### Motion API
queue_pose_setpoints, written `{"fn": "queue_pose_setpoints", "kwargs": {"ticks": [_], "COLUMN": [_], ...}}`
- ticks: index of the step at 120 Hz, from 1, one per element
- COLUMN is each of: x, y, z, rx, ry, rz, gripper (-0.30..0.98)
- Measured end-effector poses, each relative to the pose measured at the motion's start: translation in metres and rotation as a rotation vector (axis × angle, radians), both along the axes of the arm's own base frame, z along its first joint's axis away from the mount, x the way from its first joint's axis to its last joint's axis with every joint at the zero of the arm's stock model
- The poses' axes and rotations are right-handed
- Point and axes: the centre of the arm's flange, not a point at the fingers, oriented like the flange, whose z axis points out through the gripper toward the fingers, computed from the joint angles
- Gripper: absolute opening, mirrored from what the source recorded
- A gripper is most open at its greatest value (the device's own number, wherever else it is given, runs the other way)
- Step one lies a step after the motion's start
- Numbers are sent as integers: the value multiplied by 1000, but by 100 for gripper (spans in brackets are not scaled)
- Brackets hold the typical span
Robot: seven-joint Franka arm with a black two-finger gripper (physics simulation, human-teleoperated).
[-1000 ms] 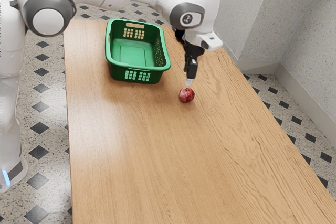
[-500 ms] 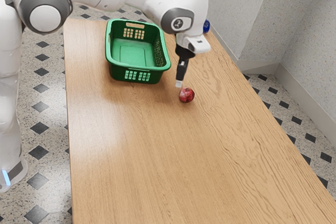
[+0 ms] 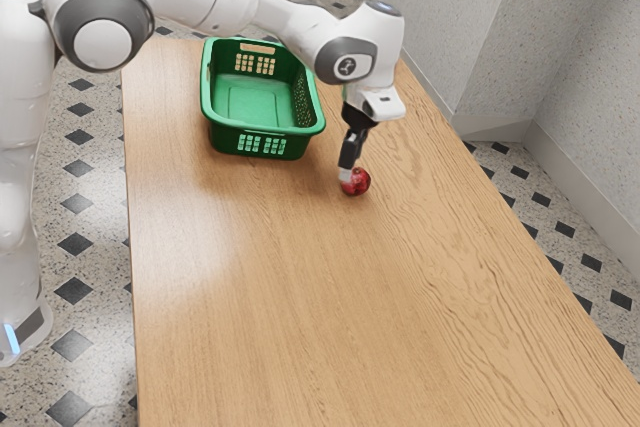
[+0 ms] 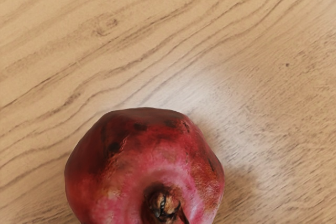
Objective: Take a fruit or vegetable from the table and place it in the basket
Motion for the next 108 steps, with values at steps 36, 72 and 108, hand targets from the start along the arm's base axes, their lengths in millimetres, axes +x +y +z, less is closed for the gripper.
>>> {"fn": "queue_pose_setpoints", "kwargs": {"ticks": [36, 72, 108], "x": [7, 9, 12], "y": [-7, -2, 0], "z": [-10, -14, -30], "rx": [-18, -29, -43], "ry": [-19, -34, -19], "rz": [-28, -26, -24], "gripper": [69, 69, 69]}}
